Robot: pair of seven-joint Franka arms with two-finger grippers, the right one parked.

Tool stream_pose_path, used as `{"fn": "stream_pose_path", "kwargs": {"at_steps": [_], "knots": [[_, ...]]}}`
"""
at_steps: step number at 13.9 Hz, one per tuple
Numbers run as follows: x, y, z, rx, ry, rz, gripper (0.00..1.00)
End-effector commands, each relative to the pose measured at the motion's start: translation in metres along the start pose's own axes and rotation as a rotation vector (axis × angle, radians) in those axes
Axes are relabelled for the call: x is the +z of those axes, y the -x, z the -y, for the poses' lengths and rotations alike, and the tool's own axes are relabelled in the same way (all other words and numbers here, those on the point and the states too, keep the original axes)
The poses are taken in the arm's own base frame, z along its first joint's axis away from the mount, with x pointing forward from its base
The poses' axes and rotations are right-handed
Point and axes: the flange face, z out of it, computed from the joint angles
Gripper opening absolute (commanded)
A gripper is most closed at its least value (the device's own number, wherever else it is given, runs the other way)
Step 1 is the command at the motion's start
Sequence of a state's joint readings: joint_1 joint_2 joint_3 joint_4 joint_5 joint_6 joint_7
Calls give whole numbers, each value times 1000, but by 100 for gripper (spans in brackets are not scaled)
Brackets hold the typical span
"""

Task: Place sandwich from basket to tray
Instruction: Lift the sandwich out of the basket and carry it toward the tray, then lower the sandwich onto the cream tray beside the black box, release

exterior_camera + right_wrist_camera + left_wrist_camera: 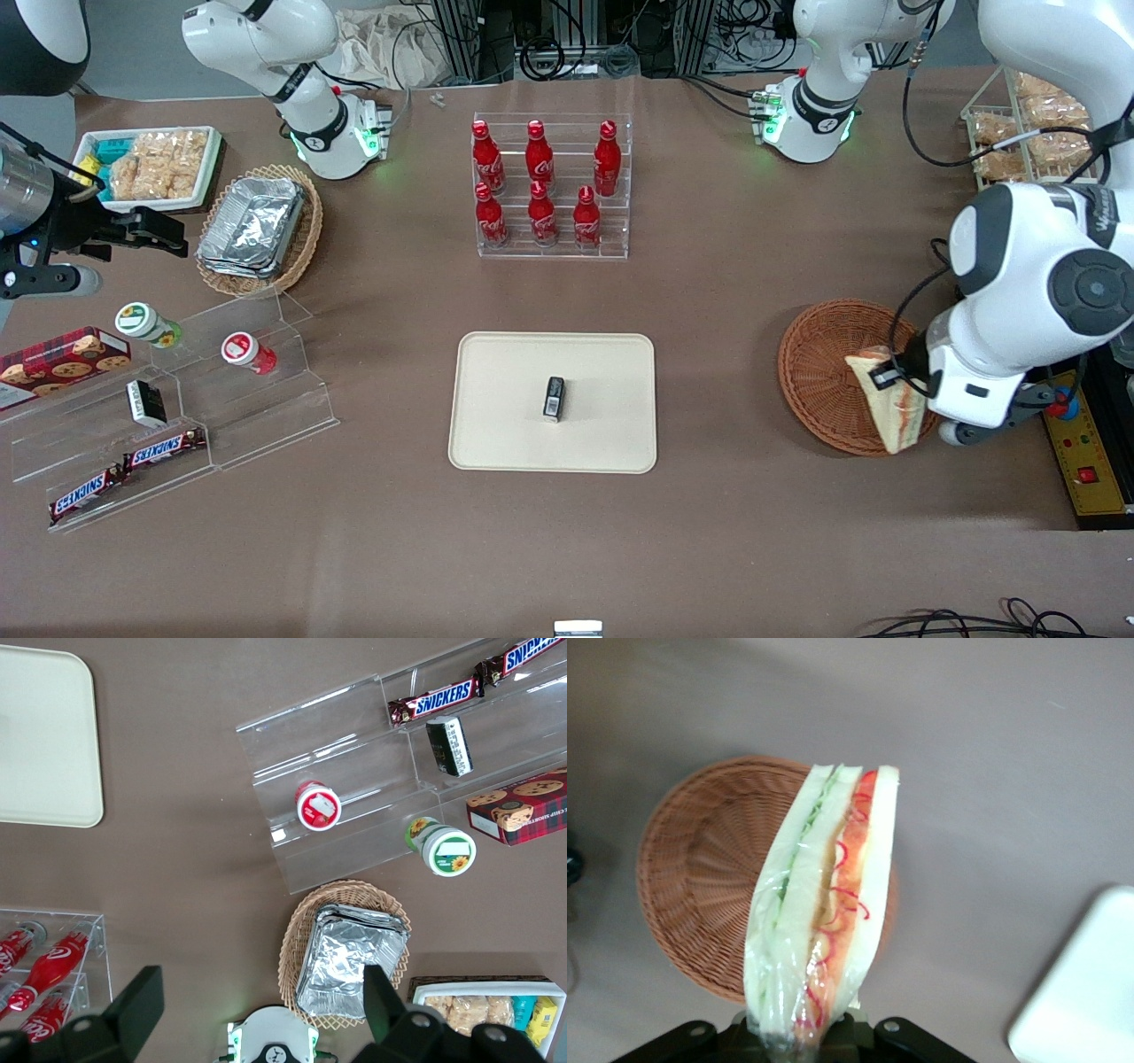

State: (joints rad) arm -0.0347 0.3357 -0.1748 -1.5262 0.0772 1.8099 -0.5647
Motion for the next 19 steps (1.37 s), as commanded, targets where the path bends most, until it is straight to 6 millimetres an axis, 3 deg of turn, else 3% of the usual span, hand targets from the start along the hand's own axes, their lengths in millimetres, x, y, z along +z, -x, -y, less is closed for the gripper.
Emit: {"fn": "stream_pose_path", "kwargs": {"at_steps": [1, 5, 7, 9, 10, 14, 19], "knots": [[-8, 24, -65, 143, 1, 16, 0], [41, 70, -156, 275, -2, 62, 0], [78, 83, -202, 322, 11, 81, 0], [120, 108, -250, 310, 34, 65, 0], [136, 115, -265, 298, 56, 41, 0], [185, 119, -281, 306, 88, 26, 0], [214, 131, -294, 301, 93, 27, 0]]}}
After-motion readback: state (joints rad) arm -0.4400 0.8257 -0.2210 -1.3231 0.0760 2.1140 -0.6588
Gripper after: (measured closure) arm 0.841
